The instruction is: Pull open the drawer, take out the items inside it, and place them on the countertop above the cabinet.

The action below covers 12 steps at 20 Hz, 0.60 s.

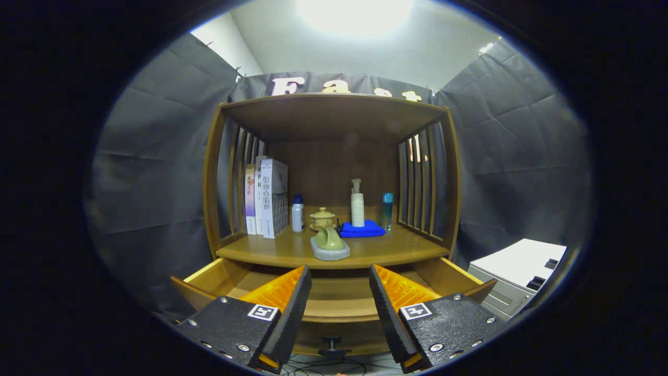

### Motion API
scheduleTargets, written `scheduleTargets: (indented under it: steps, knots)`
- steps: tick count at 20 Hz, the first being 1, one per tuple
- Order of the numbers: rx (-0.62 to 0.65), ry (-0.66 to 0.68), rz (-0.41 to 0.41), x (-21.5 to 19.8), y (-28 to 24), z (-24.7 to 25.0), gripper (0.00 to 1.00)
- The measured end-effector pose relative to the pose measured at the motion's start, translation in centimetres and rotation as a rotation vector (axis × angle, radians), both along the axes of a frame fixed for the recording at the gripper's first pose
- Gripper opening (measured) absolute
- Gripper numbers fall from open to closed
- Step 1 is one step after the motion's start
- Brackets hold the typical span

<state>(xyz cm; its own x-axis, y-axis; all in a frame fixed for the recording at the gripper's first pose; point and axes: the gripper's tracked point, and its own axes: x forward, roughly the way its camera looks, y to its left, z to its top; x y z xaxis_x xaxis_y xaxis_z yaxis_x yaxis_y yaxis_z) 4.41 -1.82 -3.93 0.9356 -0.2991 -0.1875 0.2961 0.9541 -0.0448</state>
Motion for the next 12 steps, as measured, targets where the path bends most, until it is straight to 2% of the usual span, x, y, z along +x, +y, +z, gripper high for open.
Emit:
scheduleTargets:
  steps: [4,7,12]
  knots:
    - [0.046,-0.024,0.022,-1.2,1.2,-1.8,0.71]
    - [0.029,-0.027,0.061,-2.2,1.9,-3.6,0.72]
    - [-0.014,0.007,0.043,-3.7,1.7,-7.8,0.72]
